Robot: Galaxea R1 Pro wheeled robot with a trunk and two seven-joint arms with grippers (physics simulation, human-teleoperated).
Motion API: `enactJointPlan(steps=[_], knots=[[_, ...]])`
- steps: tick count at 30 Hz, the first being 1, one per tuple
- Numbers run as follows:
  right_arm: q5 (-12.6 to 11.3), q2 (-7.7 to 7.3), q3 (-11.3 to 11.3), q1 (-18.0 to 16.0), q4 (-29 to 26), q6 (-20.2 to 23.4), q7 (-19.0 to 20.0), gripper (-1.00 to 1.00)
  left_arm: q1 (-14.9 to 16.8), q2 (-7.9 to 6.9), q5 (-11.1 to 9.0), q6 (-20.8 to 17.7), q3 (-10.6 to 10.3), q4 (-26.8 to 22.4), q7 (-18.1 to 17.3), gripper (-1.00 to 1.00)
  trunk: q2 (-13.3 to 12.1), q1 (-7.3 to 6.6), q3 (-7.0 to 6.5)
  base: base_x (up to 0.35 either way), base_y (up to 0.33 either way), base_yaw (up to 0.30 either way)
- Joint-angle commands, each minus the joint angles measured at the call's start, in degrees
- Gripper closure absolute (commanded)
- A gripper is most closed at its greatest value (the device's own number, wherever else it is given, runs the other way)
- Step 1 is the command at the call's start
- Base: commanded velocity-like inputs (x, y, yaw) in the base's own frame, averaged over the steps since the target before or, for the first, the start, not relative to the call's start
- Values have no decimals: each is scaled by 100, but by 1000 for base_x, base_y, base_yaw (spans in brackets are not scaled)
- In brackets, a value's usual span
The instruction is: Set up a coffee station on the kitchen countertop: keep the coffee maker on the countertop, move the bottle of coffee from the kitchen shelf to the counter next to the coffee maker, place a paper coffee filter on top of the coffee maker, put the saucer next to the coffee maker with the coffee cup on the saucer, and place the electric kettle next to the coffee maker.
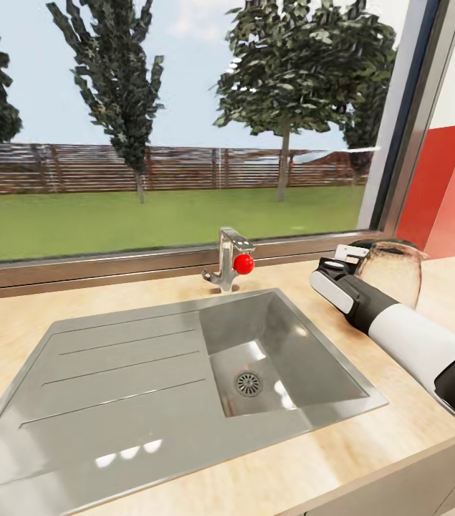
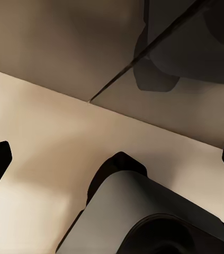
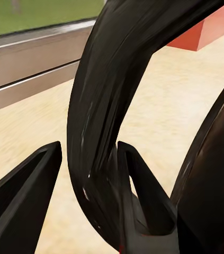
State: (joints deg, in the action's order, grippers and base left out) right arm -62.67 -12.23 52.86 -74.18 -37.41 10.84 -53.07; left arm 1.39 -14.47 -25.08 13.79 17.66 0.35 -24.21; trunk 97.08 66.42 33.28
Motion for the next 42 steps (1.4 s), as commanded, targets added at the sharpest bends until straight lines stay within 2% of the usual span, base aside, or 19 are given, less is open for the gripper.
enactJointPlan(steps=[1, 12, 19, 33, 42], knots=[[-14, -7, 34, -9, -12, 58, -37, 100, 10, -3, 16, 18, 66, -169, -29, -100, 3, 0, 5, 0, 0, 0], [-17, -7, 31, -9, -12, 55, -37, 100, 8, 5, 16, 18, 69, -176, -31, -100, -398, -220, -174, 0, 0, 0], [-17, -7, 32, -9, -12, 58, -37, 100, 7, 6, 17, 18, 70, -175, -31, -100, -398, -220, -174, 0, 0, 0], [-23, -7, 34, -9, -24, 55, -35, 100, 10, 6, 16, 18, 68, -176, -27, -100, -959, -528, -425, 0, 0, 0], [-33, -9, 39, -9, -63, 47, -5, 100, 10, 6, 15, 17, 71, -176, -29, -100, -959, -528, -425, 0, 0, 0]])
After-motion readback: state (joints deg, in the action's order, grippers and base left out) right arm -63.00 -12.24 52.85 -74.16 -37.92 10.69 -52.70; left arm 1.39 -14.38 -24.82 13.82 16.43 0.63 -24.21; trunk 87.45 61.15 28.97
